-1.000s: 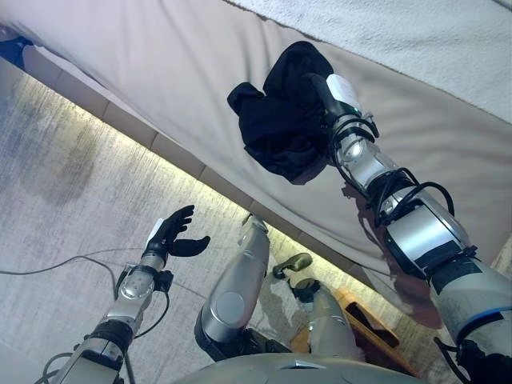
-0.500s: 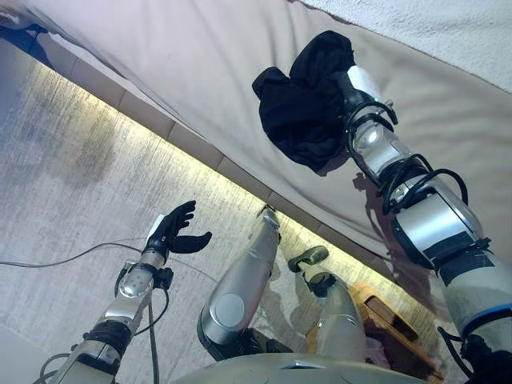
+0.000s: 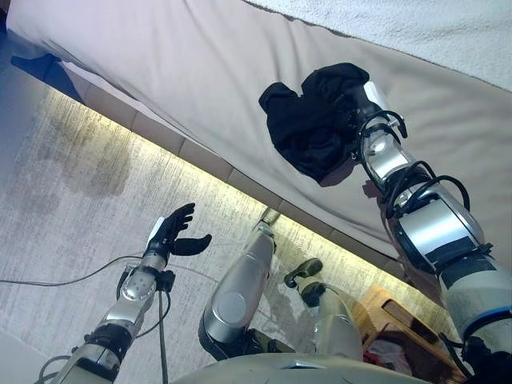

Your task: Pick up the clothes from the bed and place them into the basket

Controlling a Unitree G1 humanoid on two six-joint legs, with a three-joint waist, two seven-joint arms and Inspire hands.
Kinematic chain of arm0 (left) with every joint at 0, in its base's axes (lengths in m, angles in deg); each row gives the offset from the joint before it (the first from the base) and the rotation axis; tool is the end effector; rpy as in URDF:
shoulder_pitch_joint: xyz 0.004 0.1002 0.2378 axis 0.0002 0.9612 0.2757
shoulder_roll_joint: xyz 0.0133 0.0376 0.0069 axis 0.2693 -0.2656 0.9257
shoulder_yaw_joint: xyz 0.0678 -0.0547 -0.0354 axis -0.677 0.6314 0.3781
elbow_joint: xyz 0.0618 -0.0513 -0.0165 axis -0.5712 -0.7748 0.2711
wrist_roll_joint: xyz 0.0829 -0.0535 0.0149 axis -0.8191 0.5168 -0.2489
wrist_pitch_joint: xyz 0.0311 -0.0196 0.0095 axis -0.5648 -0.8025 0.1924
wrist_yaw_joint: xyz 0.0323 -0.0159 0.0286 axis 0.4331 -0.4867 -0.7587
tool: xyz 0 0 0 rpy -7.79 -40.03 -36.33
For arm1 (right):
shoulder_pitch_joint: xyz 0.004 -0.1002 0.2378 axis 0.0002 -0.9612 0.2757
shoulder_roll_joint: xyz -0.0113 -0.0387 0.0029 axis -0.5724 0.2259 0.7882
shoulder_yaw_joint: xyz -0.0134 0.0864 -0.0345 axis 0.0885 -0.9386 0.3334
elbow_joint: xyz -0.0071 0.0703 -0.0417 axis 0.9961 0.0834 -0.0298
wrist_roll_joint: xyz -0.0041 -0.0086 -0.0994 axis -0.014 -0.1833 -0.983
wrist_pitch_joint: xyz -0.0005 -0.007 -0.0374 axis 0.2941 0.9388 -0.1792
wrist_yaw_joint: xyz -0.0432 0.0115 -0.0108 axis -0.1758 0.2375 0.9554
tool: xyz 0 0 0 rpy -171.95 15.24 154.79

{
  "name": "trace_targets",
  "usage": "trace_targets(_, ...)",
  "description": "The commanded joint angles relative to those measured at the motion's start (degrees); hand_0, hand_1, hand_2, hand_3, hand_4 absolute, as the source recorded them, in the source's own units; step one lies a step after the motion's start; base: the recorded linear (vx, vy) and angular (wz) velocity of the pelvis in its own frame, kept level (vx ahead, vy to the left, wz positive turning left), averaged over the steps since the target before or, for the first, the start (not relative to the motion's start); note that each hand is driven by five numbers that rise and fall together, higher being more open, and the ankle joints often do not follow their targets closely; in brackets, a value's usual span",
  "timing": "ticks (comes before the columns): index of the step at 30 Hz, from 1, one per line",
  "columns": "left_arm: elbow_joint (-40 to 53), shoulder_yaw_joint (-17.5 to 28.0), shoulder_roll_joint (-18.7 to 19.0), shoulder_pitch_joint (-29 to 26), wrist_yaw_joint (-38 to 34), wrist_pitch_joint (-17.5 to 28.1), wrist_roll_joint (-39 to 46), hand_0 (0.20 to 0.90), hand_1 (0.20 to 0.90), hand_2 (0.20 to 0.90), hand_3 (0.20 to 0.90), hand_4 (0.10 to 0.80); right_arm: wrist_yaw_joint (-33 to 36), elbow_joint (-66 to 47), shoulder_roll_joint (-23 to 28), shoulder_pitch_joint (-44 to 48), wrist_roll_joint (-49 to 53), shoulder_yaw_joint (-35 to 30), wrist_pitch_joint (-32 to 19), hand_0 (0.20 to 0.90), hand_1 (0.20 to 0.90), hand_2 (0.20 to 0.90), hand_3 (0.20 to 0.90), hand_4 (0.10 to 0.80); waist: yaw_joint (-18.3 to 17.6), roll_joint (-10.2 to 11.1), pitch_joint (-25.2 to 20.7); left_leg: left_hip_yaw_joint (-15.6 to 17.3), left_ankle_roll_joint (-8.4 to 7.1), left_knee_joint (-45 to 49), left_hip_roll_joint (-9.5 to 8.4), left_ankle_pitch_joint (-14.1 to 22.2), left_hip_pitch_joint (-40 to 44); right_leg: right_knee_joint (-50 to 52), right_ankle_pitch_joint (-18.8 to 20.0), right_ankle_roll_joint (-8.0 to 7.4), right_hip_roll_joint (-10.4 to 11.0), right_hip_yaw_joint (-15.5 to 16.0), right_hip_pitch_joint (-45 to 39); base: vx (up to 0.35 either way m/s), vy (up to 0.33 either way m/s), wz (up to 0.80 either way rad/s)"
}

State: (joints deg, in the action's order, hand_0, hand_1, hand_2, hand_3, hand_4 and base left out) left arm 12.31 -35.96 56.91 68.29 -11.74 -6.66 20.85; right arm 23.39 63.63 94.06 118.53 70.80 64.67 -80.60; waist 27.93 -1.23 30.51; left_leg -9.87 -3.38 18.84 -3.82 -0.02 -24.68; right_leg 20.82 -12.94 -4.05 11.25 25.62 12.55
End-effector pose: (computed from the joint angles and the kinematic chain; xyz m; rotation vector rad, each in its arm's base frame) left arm 0.1866 0.2350 -0.0195 0.3088 0.3249 -0.0260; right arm 0.3544 -0.2063 0.1504 -0.7873 0.0839 -0.2084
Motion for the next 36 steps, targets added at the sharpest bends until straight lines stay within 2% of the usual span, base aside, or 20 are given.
trace_targets(1, -1.53, -1.14, 1.74, 2.36, -2.27, 1.77, -1.07, 0.900, 0.900, 0.900, 0.900, 0.800, 2.78, -5.91, 3.34, -0.44, 5.16, -2.65, -5.77, 0.300, 0.300, 0.300, 0.200, 0.100, -1.59, 3.43, -1.69, 2.52, 1.40, -2.07, 2.31, 2.30, 0.45, -4.93, 6.57, -0.52, -1.80, -1.04, -4.90, -0.093, 0.042, -0.12)
trace_targets(2, -1.85, -1.34, 1.45, 2.43, -2.45, 1.69, -1.51, 0.900, 0.900, 0.900, 0.900, 0.800, 3.39, -6.55, 3.55, -1.31, 7.27, -3.37, -6.90, 0.300, 0.300, 0.300, 0.200, 0.100, -2.04, 3.41, -2.09, 2.97, 1.55, -3.56, 2.50, 0.14, 0.74, -6.52, 8.27, -0.17, -1.98, -0.44, -5.26, -0.106, 0.042, -0.19)
trace_targets(6, -4.40, -1.47, -0.32, 2.86, -2.94, 1.92, -2.49, 0.900, 0.900, 0.900, 0.900, 0.800, 3.18, -9.33, 4.36, -5.60, 13.29, -8.14, -10.35, 0.300, 0.300, 0.300, 0.200, 0.100, -4.40, 4.11, -4.43, 4.71, 0.85, -8.66, 3.45, -0.80, 5.14, -11.38, 9.12, -0.22, -3.60, -1.67, -8.61, -0.044, 0.018, -0.23)
trace_targets(12, -7.28, -0.55, -2.80, 5.09, -2.96, 2.46, -3.91, 0.900, 0.900, 0.900, 0.900, 0.800, 3.14, -18.92, 5.14, -14.99, 20.80, -14.08, -13.34, 0.300, 0.300, 0.300, 0.200, 0.100, -8.40, 4.47, -8.76, 7.07, 0.42, -14.88, 4.31, -1.85, 11.14, -16.02, 10.54, -0.37, -4.52, -4.06, -11.71, -0.006, 0.062, -0.17)
trace_targets(15, -9.42, 0.77, -4.85, 6.76, -2.70, 2.20, -5.40, 0.900, 0.900, 0.900, 0.900, 0.800, 3.91, -28.05, 4.33, -22.53, 23.25, -16.97, -13.02, 0.300, 0.300, 0.300, 0.200, 0.100, -11.20, 4.57, -12.16, 8.41, 0.66, -17.29, 4.49, -2.21, 13.98, -17.46, 11.25, -0.33, -4.75, -5.48, -12.68, 0.056, 0.097, -0.28)
trace_targets(20, -13.18, 2.55, -8.13, 9.35, -2.63, 2.38, -7.67, 0.900, 0.900, 0.900, 0.900, 0.800, 5.26, -44.05, -0.50, -37.57, 22.66, -21.83, -15.01, 0.300, 0.300, 0.300, 0.200, 0.100, -16.29, 4.09, -17.01, 10.87, 1.37, -21.81, 4.67, -2.72, 19.37, -19.41, 12.30, -0.67, -5.19, -8.55, -14.28, 0.061, 0.070, -0.19)
trace_targets(25, -15.64, 3.76, -10.89, 11.50, -3.82, 2.10, -9.88, 0.900, 0.900, 0.900, 0.900, 0.800, 3.54, -54.71, -4.27, -50.69, 22.63, -26.42, -18.03, 0.300, 0.300, 0.300, 0.200, 0.100, -21.30, 3.24, -21.08, 14.03, 2.01, -23.49, 5.05, -1.47, 23.99, -21.65, 13.84, -1.18, -5.26, -11.40, -15.07, 0.040, 0.061, -0.23)
trace_targets(32, -16.37, 4.66, -11.22, 9.70, -2.60, -0.38, -11.81, 0.900, 0.900, 0.900, 0.900, 0.800, 3.47, -66.65, -6.78, -59.02, 27.42, -32.42, -18.80, 0.300, 0.300, 0.300, 0.200, 0.100, -28.03, 3.31, -24.03, 17.54, 2.58, -23.61, 5.58, 0.43, 28.51, -21.67, 13.90, -1.09, -5.98, -15.51, -15.99, -0.018, -0.032, -0.33)
trace_targets(35, -15.82, 3.94, -11.29, 9.28, -2.25, -0.36, -11.98, 0.900, 0.900, 0.900, 0.900, 0.800, 4.18, -69.11, -6.75, -60.52, 29.70, -34.12, -19.56, 0.300, 0.300, 0.300, 0.200, 0.100, -29.32, 3.34, -24.22, 18.45, 2.47, -22.84, 5.94, 1.06, 29.66, -21.67, 13.82, -0.83, -6.30, -16.76, -16.49, -0.022, -0.040, -0.26)
trace_targets(36, -15.52, 3.76, -11.38, 9.03, -2.35, -0.43, -11.38, 0.900, 0.900, 0.900, 0.900, 0.800, 4.68, -70.13, -6.97, -61.18, 30.90, -35.13, -19.73, 0.300, 0.300, 0.300, 0.200, 0.100, -30.01, 3.55, -24.19, 18.85, 2.02, -20.61, 6.38, 1.68, 29.50, -21.43, 13.66, -0.44, -6.44, -17.26, -16.55, -0.041, -0.021, -0.39)
